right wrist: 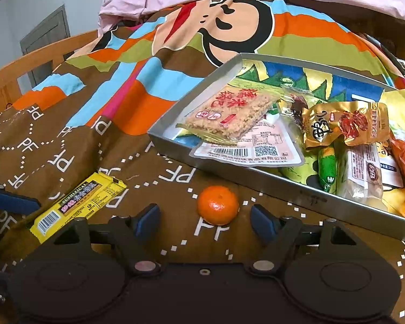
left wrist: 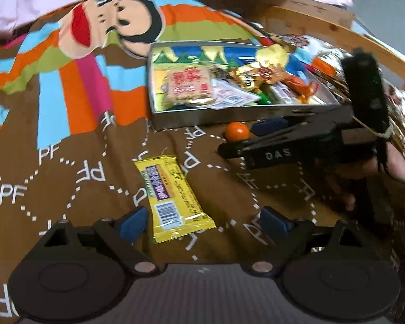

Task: Organize snacks
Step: 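Move the left tool to the yellow wafer bar while the right tool approaches the mandarin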

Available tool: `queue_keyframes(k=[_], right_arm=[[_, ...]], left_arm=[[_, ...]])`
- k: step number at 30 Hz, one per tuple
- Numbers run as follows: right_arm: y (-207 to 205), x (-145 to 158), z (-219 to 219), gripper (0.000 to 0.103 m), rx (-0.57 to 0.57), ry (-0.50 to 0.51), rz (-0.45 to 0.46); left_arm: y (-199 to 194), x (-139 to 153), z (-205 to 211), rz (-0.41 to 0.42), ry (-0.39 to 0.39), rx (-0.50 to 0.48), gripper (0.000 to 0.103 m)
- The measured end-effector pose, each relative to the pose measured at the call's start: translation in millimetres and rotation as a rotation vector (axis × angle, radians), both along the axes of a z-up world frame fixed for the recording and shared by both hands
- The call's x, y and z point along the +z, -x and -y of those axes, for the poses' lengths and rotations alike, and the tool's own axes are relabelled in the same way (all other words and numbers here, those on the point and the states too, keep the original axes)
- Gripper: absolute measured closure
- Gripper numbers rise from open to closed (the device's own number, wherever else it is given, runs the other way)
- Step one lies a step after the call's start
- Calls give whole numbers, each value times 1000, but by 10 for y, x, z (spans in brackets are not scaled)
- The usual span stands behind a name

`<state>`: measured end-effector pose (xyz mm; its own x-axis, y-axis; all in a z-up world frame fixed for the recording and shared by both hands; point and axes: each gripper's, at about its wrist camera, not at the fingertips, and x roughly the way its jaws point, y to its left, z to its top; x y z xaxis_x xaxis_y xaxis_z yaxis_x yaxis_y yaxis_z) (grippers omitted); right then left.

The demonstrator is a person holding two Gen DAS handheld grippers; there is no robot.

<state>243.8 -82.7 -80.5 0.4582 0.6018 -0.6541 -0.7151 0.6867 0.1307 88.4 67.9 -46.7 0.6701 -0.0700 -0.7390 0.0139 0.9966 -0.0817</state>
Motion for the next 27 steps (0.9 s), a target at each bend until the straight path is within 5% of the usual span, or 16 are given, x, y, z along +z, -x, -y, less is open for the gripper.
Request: queue_keyframes(k=[9,12,17,27], right_arm=[[27,32,-6,26,15,4,7],[25,33,-25,26,10,7,-5],[51,57,-31,26,25,9,-3],[13,38,-100,26,7,22,-6]], left_arm=[[164,124,110,47,36,-72,10],[158,101,231,47,-37,-125,9],[0,-51,8,-95,15,36,9],[-237,-109,-145,-110,51,77,7]])
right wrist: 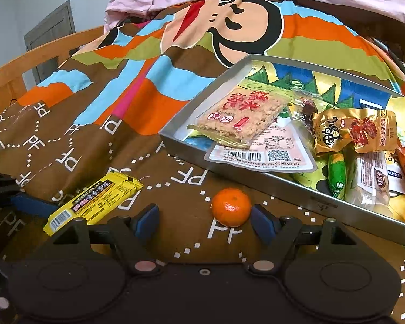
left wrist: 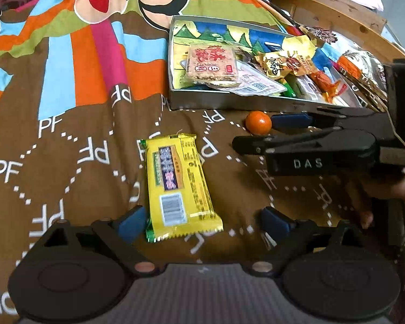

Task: Organize snacks
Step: 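Move the left tool to the yellow wafer bar while the right tool approaches the mandarin, then grasp the yellow wafer bar with the left tool while the right tool grasps the mandarin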

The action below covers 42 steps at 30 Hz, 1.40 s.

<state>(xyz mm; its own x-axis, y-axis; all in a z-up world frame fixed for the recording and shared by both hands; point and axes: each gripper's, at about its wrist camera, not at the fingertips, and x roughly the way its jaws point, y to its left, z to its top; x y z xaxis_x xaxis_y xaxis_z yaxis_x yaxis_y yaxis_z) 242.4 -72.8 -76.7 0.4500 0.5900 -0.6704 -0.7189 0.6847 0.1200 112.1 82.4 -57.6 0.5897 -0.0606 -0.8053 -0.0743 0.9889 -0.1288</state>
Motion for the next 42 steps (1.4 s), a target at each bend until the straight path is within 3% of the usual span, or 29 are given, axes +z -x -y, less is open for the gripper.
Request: queue_keyframes(k=[3,7,14,34,39,42], right_arm=[[-51,-23,-10,31,-23,5,-13],[-119,-50,-10,41,-55,0,-39],[-82,-84,-14,67,-50,52,-4],[236,89,105,68,37,113,-20],[304,118,104,68,51,126,-27],[341,135,92,68,61,126,-37]], left_arm=[[-89,-24,-46,0,4,12,8],[-193,-39,-122,7,17,43,20],[-226,-37,-117,-6,6,57,33],[-70,114,-212,-46,31,121,59],[-70,110,-227,-56,24,113,59],[-168,68,-220,-89,37,85,47]])
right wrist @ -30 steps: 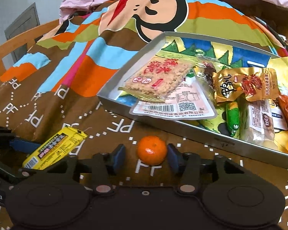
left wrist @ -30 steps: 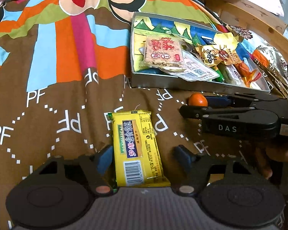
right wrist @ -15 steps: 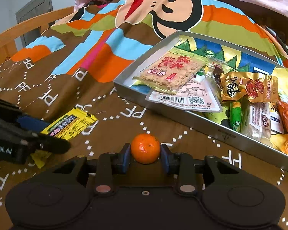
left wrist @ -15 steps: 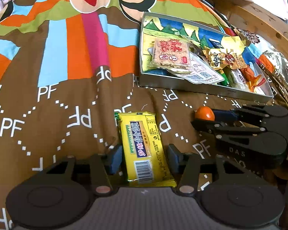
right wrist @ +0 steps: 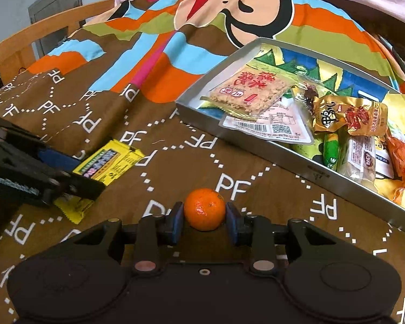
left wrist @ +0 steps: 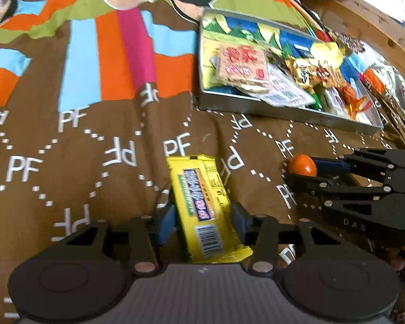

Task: Organize snacks
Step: 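Grasp the yellow wafer bar with the left tool while the right tool grasps the mandarin, then carry the wafer bar with the left tool while the right tool carries the mandarin to the tray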

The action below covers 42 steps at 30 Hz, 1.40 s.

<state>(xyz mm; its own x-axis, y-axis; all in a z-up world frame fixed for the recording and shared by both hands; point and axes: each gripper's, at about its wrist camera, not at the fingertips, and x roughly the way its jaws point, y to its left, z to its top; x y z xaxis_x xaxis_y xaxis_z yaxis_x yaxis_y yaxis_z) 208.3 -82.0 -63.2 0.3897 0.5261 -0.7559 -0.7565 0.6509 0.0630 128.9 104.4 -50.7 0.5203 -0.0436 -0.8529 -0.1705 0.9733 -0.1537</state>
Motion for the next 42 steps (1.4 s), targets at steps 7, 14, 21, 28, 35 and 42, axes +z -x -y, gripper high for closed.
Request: queue_keyframes(k=[7,14,21,28,35,42], right_arm=[[117,37,12,68,33,2,-13],[187,95,107,68,42,5,-5],[236,181,203,68,37,10,15],[291,340,258,68,34,7,47],[363,448,322,68,32,14,63],[389,505,360,68,25,3,71]], left_arm=[[-116,-73,125,-46,-85,-67,42],[-35,-24,75,-38,-38,-24,46],[227,111,146,24,-22,-35,47],[202,249,185,49,-42,-27,49],[150,66,184,-71,-56,-28,50],[-69,-10,261,-102,-124,-32,45]])
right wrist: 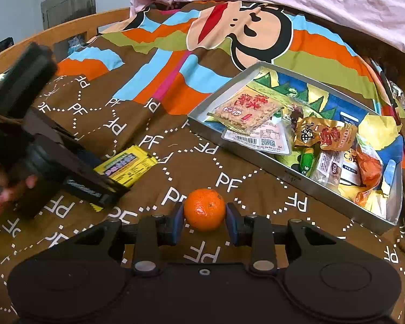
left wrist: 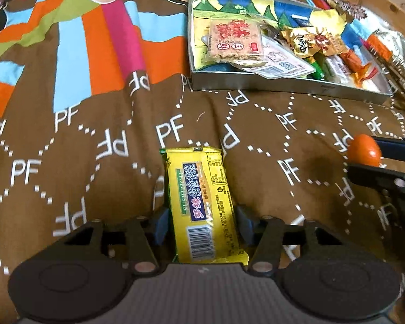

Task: Organize snacks
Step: 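Carry the wafer bar with the left tool while the right tool carries the mandarin to the tray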

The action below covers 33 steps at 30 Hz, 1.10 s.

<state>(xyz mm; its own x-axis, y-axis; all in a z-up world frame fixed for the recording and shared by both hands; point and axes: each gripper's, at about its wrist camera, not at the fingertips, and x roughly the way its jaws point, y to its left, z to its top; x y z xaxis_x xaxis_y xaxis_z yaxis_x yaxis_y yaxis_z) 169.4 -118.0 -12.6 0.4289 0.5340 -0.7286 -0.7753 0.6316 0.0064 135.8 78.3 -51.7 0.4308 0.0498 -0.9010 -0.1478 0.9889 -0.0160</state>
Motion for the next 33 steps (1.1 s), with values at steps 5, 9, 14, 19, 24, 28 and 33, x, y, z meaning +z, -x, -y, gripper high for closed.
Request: queue_keyframes(k=[5,9,14,19,24,28,33], right_arm=[[10,25,19,68,3,-12,9],[-11,49,29,68,-7,-18,21],[-47,85,11,68,-21,-25,35],[-73,109,-8,68,-23,-34,49],[-188,131,-30,68,-44,-50,64],[-361,158,-33,68,-74,-67,88],[-667,134,9,68,-149,-86,112]], left_arm=[[-2,18,-22,10,19,22,49],[102,108,-123,37,110,81,49],[198,259,-176,114,177,101,49],[160,397,-165,179,179,89,49],[38,532,-78,246,164,50,50],[-150,578,-41,282,159,44,50],[-465,615,-7,351,137,40,50]])
